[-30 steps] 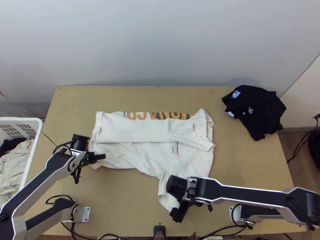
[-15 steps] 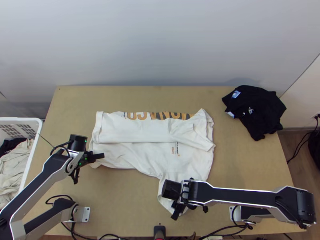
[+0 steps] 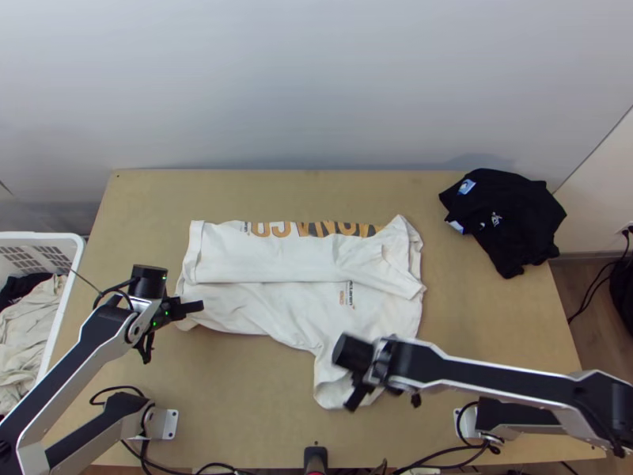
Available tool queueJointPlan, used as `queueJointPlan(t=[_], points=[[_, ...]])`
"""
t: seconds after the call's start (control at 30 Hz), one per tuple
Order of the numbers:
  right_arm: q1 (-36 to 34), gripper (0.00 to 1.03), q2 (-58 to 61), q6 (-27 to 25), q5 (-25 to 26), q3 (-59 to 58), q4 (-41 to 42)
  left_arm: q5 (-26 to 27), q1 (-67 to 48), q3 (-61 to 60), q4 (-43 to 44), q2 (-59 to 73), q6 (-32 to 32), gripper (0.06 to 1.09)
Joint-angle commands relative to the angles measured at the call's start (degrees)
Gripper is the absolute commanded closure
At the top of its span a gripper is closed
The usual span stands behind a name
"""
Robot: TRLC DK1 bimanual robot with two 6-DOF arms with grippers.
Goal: Fold the t-shirt
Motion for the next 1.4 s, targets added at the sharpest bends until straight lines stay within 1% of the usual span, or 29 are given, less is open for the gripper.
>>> queueJointPlan(t=[0.0, 0.17, 0.33, 0.43, 0.57, 0.7, 0.9, 1.17, 1.37], points=[[-12.93, 1.0, -5.41, -1.62, -0.41, 2.21, -2.74, 0.46, 0.22, 0.59, 1.32, 1.07, 0.45, 1.05], [-23.47, 1.0, -5.85, -4.61, -3.22, 5.64, -3.35, 1.52, 0.22, 3.14, 1.67, 3.01, 0.36, 1.04], [-35.87, 1.0, -3.57, -8.48, -5.77, 10.48, -4.5, 2.49, 1.1, 8.06, 1.67, 5.73, 0.36, 1.04], [-42.99, 1.0, -0.84, -11.64, -6.83, 14.17, -4.5, 3.72, 2.77, 11.23, 1.67, 8.02, 0.89, 1.04], [-49.05, 1.0, 5.4, -14.28, -7.09, 20.94, -4.5, 4.42, 4.35, 15.18, 1.67, 11.53, 1.42, 1.04], [-51.6, 1.0, 11.9, -14.37, -7.18, 27.62, -4.5, 5.03, 6.02, 19.58, 3.08, 15.4, 1.68, 1.04], [-53.09, 1.0, 19.73, -14.37, -7.18, 35.35, -4.5, 5.03, 7.08, 29.86, 4.04, 23.48, 1.77, 1.05], [-54.06, 1.0, 28.95, -14.54, -7.09, 45.63, -4.5, 5.03, 8.04, 41.64, 4.31, 36.23, 2.38, 1.05], [-54.68, 1.0, 36.86, -14.46, -7.09, 55.74, -6.87, 5.03, 8.31, 49.37, 4.31, 43.61, 2.47, 1.04]])
